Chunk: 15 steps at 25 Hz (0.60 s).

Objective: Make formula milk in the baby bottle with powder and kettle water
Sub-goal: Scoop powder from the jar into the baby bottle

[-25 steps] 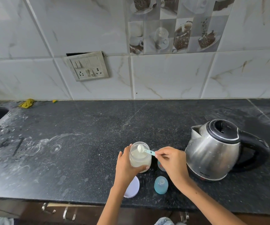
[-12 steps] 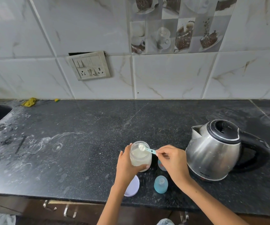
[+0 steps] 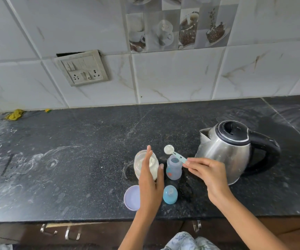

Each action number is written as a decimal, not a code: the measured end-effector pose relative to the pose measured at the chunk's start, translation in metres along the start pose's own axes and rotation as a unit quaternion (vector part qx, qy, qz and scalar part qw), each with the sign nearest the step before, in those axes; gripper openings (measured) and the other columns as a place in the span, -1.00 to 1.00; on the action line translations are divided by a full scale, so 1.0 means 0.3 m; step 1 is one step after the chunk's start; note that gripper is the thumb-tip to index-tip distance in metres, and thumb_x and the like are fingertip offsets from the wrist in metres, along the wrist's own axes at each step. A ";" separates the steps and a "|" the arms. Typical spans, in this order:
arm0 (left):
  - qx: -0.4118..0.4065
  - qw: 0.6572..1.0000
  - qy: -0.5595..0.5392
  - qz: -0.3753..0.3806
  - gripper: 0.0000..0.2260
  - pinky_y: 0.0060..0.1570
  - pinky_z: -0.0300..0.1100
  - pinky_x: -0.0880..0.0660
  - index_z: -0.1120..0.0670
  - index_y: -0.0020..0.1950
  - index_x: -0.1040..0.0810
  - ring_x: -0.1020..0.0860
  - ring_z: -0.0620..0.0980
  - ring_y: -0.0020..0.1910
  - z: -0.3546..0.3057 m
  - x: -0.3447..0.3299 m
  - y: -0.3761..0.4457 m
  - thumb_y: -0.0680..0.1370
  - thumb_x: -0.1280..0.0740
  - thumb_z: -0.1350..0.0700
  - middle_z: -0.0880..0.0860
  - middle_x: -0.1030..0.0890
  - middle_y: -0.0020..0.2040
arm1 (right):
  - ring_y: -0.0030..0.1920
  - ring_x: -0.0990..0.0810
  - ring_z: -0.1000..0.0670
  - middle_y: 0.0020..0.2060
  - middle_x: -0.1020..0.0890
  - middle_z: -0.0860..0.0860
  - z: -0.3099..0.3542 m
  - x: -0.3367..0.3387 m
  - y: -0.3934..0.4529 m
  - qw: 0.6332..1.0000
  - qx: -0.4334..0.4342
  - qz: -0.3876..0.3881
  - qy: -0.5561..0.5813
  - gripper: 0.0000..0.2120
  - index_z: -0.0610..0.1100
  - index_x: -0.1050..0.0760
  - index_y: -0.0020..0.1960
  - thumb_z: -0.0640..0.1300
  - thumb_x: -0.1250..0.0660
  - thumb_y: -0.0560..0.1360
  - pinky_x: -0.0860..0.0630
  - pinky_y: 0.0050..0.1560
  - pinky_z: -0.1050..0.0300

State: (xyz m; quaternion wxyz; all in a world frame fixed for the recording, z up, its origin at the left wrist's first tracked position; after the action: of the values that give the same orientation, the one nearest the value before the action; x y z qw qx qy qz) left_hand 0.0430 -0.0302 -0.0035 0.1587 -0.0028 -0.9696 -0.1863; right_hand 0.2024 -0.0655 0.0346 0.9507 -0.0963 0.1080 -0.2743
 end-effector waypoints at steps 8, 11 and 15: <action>0.136 0.977 0.011 0.166 -0.16 0.45 -0.17 -0.19 0.10 0.54 -0.01 -0.17 -0.09 0.49 0.034 -0.201 0.014 0.43 -0.47 0.15 -0.02 -0.18 0.52 | -0.18 -0.74 -0.09 -0.31 -0.73 -0.17 -0.020 0.114 -0.030 0.997 0.020 -0.068 0.026 -0.91 -0.29 -0.66 -0.17 -0.43 -0.45 0.39 -0.63 -0.22 0.29; 0.156 0.977 0.017 0.141 -0.36 0.16 -0.36 -0.33 0.12 0.44 -0.25 -0.41 -0.07 0.31 0.049 -0.211 0.043 0.43 -0.45 0.25 -0.03 -0.44 0.31 | -0.19 -0.74 -0.08 -0.32 -0.73 -0.15 -0.038 0.106 -0.020 0.997 0.033 -0.072 -0.009 -0.91 -0.27 -0.67 -0.17 -0.41 -0.46 0.39 -0.62 -0.23 0.29; 0.135 0.980 0.029 0.143 -0.35 -0.06 -0.51 -0.41 0.11 0.38 -0.31 -0.52 -0.16 0.06 0.064 -0.191 0.076 0.35 -0.51 0.28 -0.09 -0.55 0.15 | -0.18 -0.74 -0.07 -0.32 -0.73 -0.12 -0.052 0.105 -0.012 0.995 0.049 -0.078 -0.047 -0.90 -0.23 -0.69 -0.16 -0.37 -0.49 0.37 -0.63 -0.18 0.23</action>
State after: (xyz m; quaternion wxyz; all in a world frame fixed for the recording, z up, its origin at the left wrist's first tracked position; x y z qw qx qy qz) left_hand 0.0930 0.0012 -0.0300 0.2103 -0.1146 -0.9705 -0.0286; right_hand 0.2226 -0.0874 0.0158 0.9339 -0.0706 0.0417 -0.3481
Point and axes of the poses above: each hand's wrist, its own y-axis towards the middle knuckle, its own x-axis out of the back of the hand, z = x × y, the point moved 1 cm from there along y, towards the middle knuckle
